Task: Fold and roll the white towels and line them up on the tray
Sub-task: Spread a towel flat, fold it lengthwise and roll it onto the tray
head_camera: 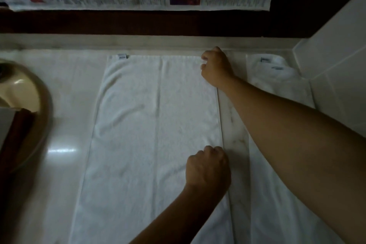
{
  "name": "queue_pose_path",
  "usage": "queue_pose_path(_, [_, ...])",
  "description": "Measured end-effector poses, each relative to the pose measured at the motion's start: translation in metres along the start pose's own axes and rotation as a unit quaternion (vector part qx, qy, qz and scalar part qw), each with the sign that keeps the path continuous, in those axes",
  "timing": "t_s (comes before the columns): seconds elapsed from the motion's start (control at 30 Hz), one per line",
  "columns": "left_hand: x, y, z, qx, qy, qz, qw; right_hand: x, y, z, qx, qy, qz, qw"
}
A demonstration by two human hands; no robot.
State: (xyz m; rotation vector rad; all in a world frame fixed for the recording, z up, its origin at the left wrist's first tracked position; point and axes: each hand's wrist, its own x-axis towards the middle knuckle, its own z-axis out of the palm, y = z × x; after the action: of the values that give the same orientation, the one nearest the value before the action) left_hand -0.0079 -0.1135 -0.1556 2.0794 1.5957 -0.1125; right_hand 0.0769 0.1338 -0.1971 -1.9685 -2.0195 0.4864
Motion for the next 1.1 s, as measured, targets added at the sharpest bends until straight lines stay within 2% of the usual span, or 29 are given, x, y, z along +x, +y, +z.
queue_pose_path(0.1, [0.004, 0.005, -0.005, -0.003, -0.017, 0.001, 1.0, 0.001, -0.002, -0.001, -0.048, 0.0, 0.032, 0.998])
queue_pose_path(0.2, [0.008, 0.002, -0.006, -0.019, -0.027, -0.007, 0.999, 0.004, -0.003, -0.005, -0.034, -0.021, 0.066, 0.997])
queue_pose_path(0.3, [0.009, -0.009, -0.005, -0.09, -0.008, -0.036, 0.995, 0.009, -0.001, -0.009, 0.042, -0.036, 0.12, 0.991])
queue_pose_path(0.37, [0.006, -0.018, -0.006, -0.176, 0.019, -0.06, 0.982, 0.007, -0.006, -0.012, 0.12, -0.027, 0.17, 0.978])
queue_pose_path(0.43, [0.001, -0.028, -0.007, -0.289, 0.051, -0.094, 0.951, 0.005, -0.011, -0.013, 0.179, -0.016, 0.203, 0.963])
queue_pose_path(0.5, [-0.006, -0.038, -0.01, -0.394, 0.083, -0.138, 0.905, 0.004, -0.018, -0.016, 0.238, 0.009, 0.202, 0.95])
queue_pose_path(0.6, [-0.019, -0.05, -0.022, -0.549, 0.097, -0.223, 0.8, -0.005, -0.038, -0.026, 0.297, 0.03, 0.154, 0.942])
queue_pose_path(0.67, [-0.027, -0.059, -0.031, -0.593, 0.113, -0.25, 0.757, -0.012, -0.056, -0.035, 0.328, 0.03, 0.115, 0.937])
queue_pose_path(0.73, [-0.038, -0.07, -0.039, -0.614, 0.132, -0.25, 0.737, -0.015, -0.073, -0.039, 0.349, 0.036, 0.09, 0.932])
queue_pose_path(0.8, [-0.05, -0.084, -0.048, -0.614, 0.152, -0.235, 0.738, -0.019, -0.095, -0.043, 0.376, 0.034, 0.092, 0.922])
queue_pose_path(1.0, [-0.081, -0.138, -0.07, -0.575, 0.173, -0.176, 0.78, -0.019, -0.164, -0.045, 0.437, -0.007, 0.104, 0.893])
queue_pose_path(1.1, [-0.088, -0.169, -0.074, -0.557, 0.161, -0.165, 0.798, -0.012, -0.19, -0.026, 0.389, -0.025, 0.084, 0.917])
